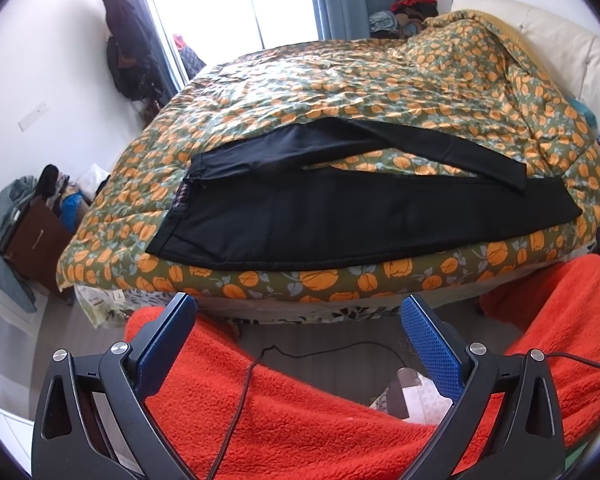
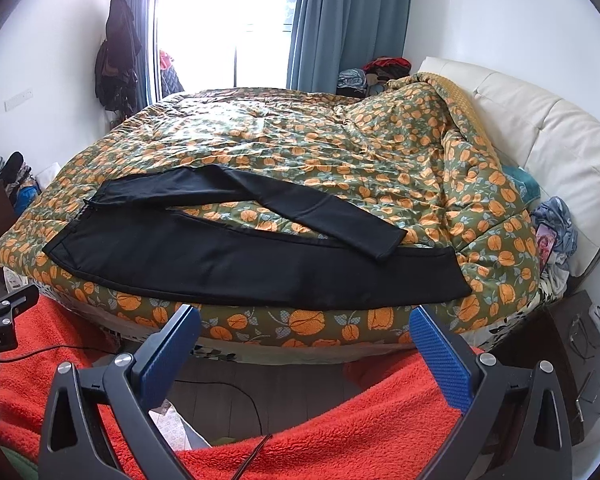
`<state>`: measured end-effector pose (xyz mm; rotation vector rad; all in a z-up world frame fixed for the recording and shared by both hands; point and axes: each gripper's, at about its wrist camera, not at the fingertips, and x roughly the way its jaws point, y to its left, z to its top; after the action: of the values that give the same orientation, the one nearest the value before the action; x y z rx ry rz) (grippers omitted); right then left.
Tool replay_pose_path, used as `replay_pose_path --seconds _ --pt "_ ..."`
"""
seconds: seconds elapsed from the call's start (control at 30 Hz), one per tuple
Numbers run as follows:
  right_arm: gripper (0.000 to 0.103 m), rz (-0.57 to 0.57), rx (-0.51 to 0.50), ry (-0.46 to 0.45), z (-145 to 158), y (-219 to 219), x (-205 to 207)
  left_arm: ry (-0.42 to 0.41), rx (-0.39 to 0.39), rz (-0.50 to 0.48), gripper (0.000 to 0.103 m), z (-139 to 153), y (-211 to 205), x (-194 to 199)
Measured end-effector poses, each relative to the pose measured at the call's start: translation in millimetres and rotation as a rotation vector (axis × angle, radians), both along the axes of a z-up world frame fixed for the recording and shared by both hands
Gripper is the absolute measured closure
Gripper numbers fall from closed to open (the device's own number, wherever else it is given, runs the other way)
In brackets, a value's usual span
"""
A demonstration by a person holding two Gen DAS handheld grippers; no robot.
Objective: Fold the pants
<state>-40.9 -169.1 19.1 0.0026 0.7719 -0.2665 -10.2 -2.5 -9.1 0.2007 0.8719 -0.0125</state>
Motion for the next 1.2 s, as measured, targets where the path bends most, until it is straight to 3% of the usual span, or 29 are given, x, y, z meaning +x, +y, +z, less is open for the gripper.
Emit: replay_pose_path --seconds 0.47,0.77,0.9,1.13,1.2 --pt "0.000 0.044 0.028 -0.030 3.8 1.1 -3.4 0.006 -0.030 0.011 0.001 -0.6 6.8 -0.8" --pt "0.000 0.129 0.120 -0.073 2.2 2.3 -9.2 -0.019 -0.117 0.020 0.001 6.4 19.0 7.6" --pt "0.000 0.136 0.130 -0.138 11.4 -1.4 -13.4 -0.065 -0.110 -0.004 0.001 14.9 12.9 12.9" --pt "0.000 0.196 0.135 -0.369 37.7 -10.8 -23.5 -0.170 -0.105 -0.082 0.001 42.2 -3.4 37.5" --pt "0.000 0.229 0.112 -0.379 36.1 -8.0 -17.5 -0.172 -0.122 -0.102 0.001 44.1 -10.0 47.3"
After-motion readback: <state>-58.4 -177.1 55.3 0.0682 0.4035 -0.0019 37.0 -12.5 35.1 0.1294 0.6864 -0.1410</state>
